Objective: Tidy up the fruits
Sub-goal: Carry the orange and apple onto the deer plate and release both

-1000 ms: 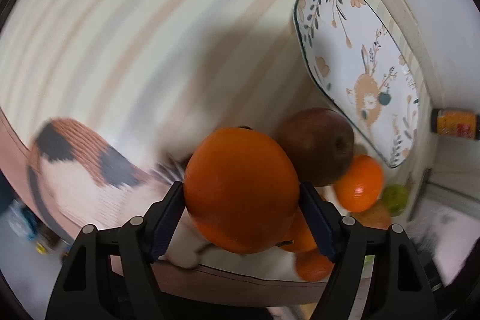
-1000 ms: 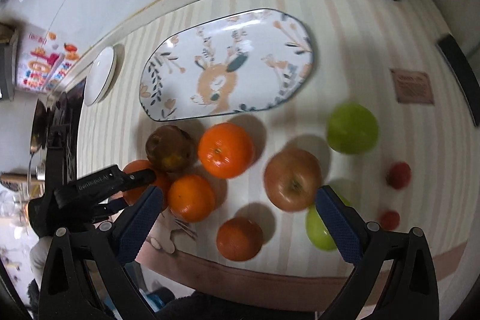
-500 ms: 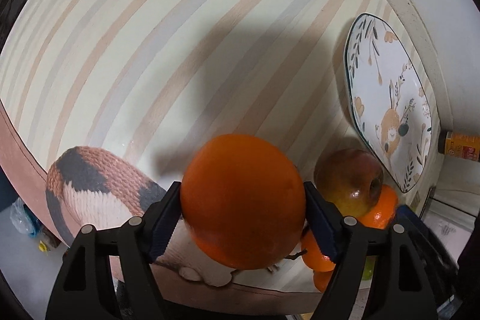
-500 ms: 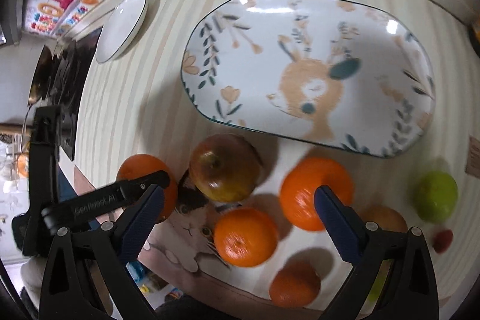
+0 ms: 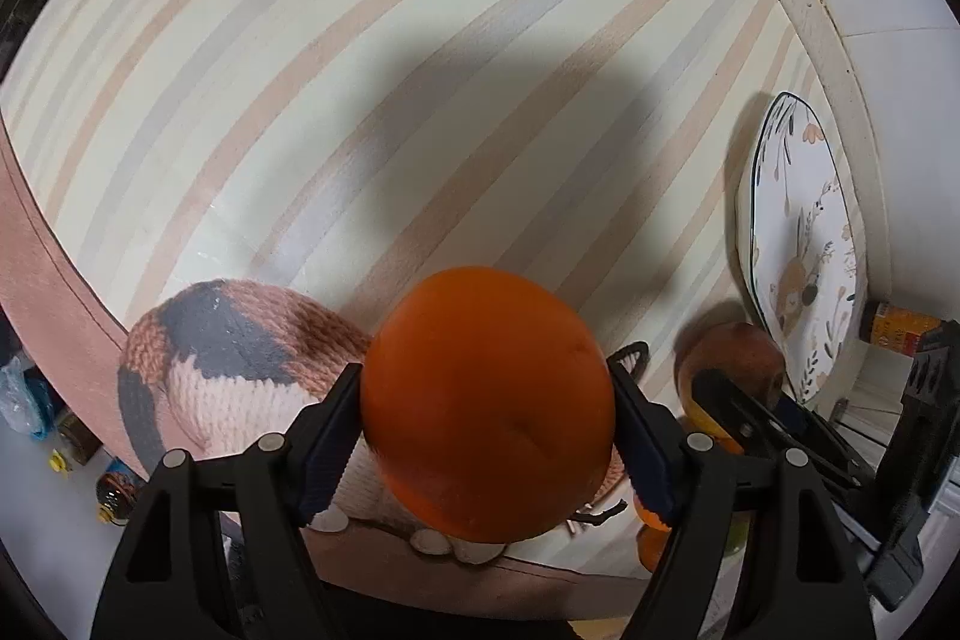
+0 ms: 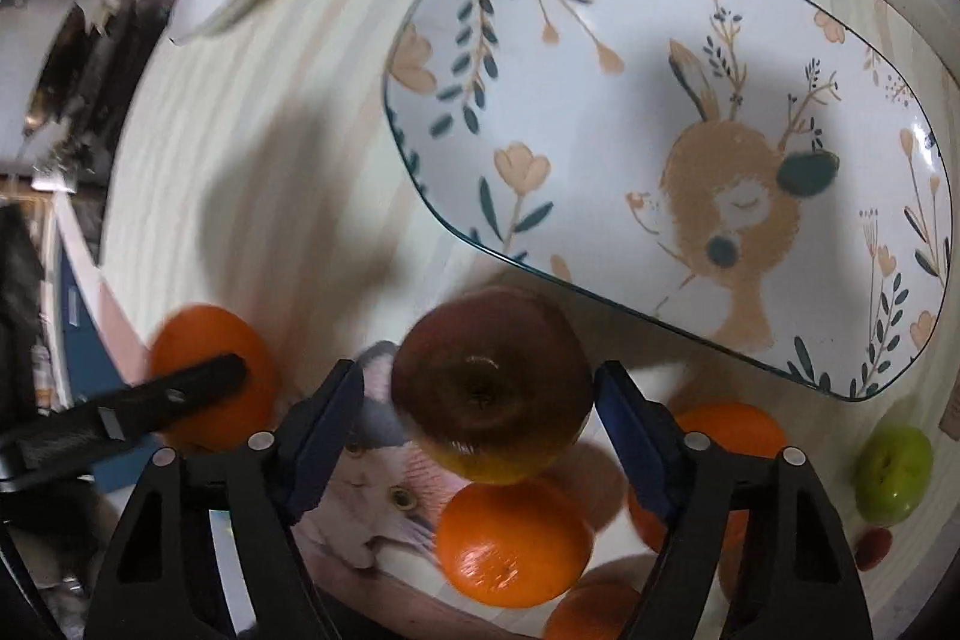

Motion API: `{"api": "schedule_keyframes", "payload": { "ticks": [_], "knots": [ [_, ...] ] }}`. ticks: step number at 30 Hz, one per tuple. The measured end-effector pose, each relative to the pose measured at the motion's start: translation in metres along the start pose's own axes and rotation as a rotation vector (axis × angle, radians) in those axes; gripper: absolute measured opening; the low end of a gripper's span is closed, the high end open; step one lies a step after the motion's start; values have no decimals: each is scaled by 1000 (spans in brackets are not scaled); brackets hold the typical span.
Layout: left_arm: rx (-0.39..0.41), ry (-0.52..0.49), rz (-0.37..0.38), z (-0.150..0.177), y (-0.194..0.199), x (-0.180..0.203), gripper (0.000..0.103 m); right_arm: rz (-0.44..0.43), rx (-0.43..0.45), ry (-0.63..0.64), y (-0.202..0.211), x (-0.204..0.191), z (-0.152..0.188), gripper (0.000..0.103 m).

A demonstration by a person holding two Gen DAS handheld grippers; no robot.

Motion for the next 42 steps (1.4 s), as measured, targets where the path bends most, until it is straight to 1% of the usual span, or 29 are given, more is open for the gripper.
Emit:
{"api": "schedule_keyframes", "payload": {
  "ticks": [3,5,8,11,12,15,18,20,22,24,27,31,34,36,38,42],
  "knots": [
    [28,-38,-46,2,-3,3,75,-14,15,10,2,1,1,71],
    [35,-61,-44,0,-1,9,75,-11,22,15,5,6,5,71],
    [54,-106,-51,0,6,22,75,-37,42,10,13,7,10,71],
    [81,-155,-63,-3,20,34,75,-74,89,1,31,7,10,71],
    [92,-170,-64,-6,19,49,75,-89,110,-7,42,10,10,71],
    [135,-234,-48,-17,45,74,75,-134,169,-50,73,27,8,71],
    [155,-304,-15,-29,60,117,75,-126,234,-93,105,61,-2,71],
    [142,-349,10,-39,59,149,75,-101,253,-109,112,87,-23,71],
    [109,-395,19,-51,45,183,75,-67,247,-145,108,112,-42,71],
    [65,-430,-1,-60,23,209,75,-51,225,-162,100,132,-54,71],
    [-5,-472,-37,-72,-12,235,75,-29,200,-180,89,149,-72,71],
    [-106,-462,-42,-79,-49,251,75,-26,179,-217,79,167,-86,71],
    [-150,-451,-45,-80,-67,259,75,-23,178,-223,77,175,-92,71],
    [-161,-457,-60,-78,-72,262,76,-15,180,-218,75,172,-91,71],
    [-152,-469,-86,-78,-72,265,76,-15,176,-208,76,175,-87,71],
    [-133,-489,-129,-74,-72,268,76,-19,157,-211,66,173,-83,72]
  ]
}}
Point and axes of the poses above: each gripper's, at about its wrist camera, not at the fingertips, and y roughly against the way its jaws point, x to its right, z to its underside, the point moved 9 cm from there along -y, roughly the way its jaws point, and after that the axes turned 1 degree about -x, right-handed, at the moved point
